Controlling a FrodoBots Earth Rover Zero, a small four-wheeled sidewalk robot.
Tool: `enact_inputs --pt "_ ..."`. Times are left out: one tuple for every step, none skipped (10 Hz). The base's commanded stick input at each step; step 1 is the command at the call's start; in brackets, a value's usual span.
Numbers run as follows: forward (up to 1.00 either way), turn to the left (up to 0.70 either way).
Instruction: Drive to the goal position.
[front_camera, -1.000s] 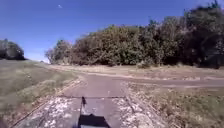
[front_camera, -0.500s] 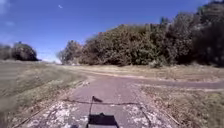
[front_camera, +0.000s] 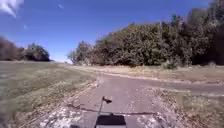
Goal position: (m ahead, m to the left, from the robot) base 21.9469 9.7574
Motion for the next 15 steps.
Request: enact_inputs --pt "0.70 0.00" --pt "0.70 0.00" --pt "0.70 0.00" --pt "0.70 0.00" --pt "0.70 0.00" --pt "0.70 0.00" --pt "0.70 0.00" --pt "0.70 0.00" --pt "0.70 0.00" --pt "0.70 0.00" --pt "0.70 0.00" --pt "0.70 0.00" --pt "0.70 0.00" --pt "0.70 0.00" --pt "0.70 0.00"
